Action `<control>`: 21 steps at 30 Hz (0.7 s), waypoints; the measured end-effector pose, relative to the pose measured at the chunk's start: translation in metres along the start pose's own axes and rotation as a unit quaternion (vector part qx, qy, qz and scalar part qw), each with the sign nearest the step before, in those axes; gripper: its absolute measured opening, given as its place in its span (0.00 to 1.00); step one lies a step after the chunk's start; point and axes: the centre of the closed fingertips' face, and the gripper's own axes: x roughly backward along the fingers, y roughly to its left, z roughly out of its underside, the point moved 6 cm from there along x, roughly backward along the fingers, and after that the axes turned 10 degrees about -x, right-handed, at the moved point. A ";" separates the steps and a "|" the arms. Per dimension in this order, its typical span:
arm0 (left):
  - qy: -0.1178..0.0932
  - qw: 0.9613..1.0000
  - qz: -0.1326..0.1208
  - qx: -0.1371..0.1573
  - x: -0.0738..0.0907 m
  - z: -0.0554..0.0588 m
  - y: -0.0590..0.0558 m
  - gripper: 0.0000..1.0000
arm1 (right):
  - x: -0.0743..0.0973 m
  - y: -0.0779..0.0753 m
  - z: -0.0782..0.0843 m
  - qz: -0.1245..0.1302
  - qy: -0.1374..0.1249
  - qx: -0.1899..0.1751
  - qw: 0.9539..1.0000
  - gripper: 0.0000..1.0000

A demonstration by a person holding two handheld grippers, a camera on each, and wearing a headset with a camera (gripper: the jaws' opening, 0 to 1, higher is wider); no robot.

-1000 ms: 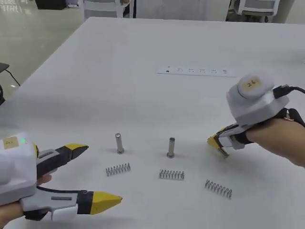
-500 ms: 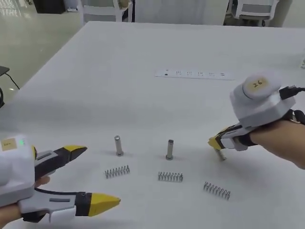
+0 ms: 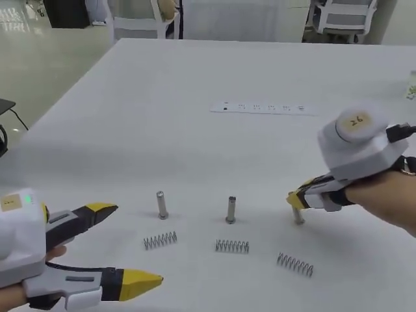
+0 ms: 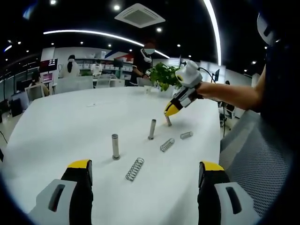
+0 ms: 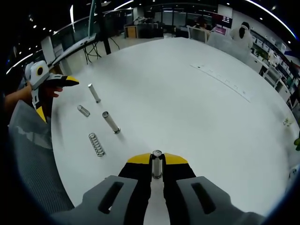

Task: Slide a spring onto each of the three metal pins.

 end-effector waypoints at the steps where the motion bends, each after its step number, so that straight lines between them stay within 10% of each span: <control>1: 0.000 1.000 0.000 0.000 0.000 0.000 0.000 0.91 | 0.001 0.000 0.000 0.000 0.000 -0.001 1.000 0.06; 21: 0.001 1.000 0.000 -0.007 0.002 -0.003 -0.002 0.91 | 0.008 0.000 0.007 0.002 -0.004 0.005 1.000 0.06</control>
